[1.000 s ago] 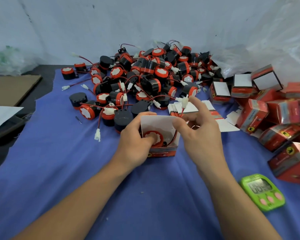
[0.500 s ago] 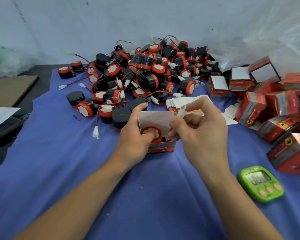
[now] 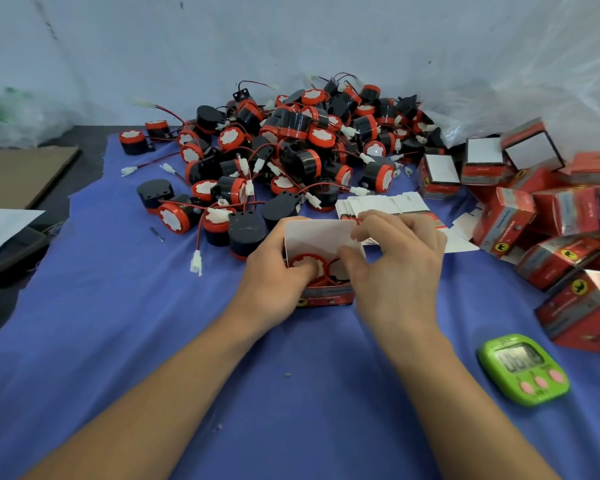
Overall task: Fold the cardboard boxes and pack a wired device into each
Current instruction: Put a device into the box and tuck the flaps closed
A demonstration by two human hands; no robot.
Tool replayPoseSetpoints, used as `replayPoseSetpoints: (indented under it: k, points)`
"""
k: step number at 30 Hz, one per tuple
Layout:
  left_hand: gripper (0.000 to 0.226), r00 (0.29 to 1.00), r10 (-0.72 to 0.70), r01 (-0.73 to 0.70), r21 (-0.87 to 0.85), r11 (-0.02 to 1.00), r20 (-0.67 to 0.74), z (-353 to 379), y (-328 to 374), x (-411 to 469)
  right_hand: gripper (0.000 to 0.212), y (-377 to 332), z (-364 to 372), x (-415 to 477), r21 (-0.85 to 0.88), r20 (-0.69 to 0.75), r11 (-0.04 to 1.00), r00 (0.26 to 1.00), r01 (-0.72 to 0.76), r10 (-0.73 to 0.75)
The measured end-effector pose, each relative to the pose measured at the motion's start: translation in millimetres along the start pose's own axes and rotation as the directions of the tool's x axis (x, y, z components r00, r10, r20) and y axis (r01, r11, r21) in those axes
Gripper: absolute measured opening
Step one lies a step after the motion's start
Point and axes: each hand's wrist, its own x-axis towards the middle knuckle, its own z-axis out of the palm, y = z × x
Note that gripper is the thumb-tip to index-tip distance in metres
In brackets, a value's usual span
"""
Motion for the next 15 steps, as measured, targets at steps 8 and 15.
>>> replayPoseSetpoints:
  k: [8,15]
  points:
    - [0.058,1.0,0.025,-0.025,0.007,1.0,-0.011,0.4,1.7,-1.9,0.017,0.6,4.1,-0.5,-0.114,0.199,0.988,0.977,0.108,-0.084]
    - [0.052,0.999,0.025,-0.024,0.024,0.999,-0.024,1.8,3.4,-3.2,0.028,1.7,-0.9,2.7,-0.188,0.501,0.982,0.861,0.012,0.085]
